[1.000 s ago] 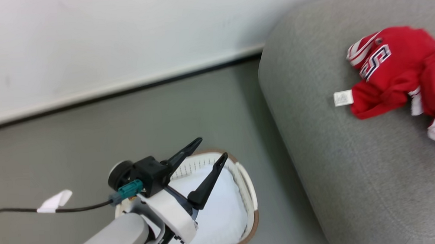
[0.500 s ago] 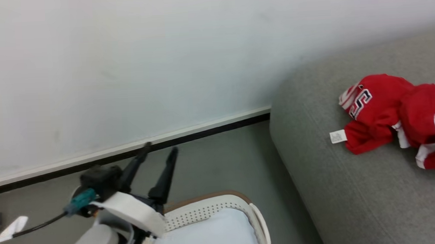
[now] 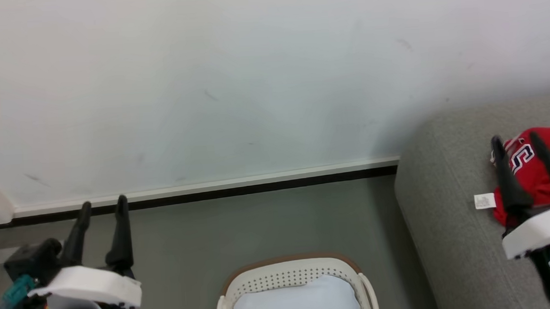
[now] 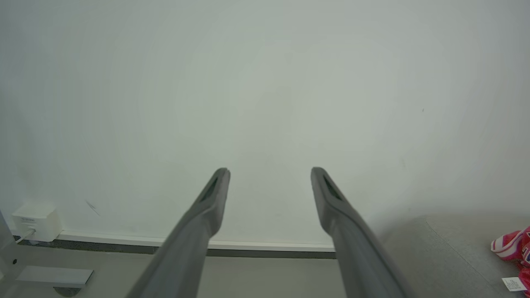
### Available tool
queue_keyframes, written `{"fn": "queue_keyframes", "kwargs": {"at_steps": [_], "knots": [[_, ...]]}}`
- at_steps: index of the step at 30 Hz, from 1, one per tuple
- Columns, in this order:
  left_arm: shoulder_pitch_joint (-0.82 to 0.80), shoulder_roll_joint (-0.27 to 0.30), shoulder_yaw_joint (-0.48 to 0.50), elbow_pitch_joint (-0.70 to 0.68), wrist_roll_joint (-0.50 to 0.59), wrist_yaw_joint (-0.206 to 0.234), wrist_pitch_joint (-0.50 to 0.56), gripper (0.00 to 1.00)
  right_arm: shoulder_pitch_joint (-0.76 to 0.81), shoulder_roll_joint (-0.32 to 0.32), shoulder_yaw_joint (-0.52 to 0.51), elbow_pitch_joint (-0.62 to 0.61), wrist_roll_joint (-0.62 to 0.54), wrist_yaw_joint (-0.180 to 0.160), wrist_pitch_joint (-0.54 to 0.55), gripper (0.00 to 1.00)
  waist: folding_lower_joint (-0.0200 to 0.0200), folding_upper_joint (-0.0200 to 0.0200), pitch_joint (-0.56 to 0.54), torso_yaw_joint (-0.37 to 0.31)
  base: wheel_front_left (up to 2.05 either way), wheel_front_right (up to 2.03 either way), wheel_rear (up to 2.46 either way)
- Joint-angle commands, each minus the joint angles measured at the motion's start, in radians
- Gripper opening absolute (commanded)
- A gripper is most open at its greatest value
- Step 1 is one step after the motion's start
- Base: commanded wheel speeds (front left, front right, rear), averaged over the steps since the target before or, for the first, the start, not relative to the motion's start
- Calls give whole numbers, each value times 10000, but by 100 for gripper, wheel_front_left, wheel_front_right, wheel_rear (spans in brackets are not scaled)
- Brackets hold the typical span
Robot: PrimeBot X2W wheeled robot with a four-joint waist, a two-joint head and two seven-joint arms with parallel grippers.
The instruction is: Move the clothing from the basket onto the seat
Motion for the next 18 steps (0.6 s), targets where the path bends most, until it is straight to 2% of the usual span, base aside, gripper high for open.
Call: {"fn": "queue_keyframes", "kwargs": {"at_steps": [1,6,11,18], "knots": [[277,-154,107,66,88,-81,0,100,290,43,25,101,-99,-23,-252,100,2,0,-135,258,0,0,0],[811,-703,713,240,330,-701,-2,100,1054,554,331,633,-312,-23,-1536,100,2,0,-281,627,0,0,0],[1314,-1294,1311,352,985,-892,-2,100,1763,937,663,1278,-676,-23,-2703,100,2,0,-355,853,0,0,0],[2094,-2116,2352,-68,2500,-1405,-2,100,2132,1350,1008,1752,-1381,-23,-3149,100,2,0,-333,898,0,0,0]]}}
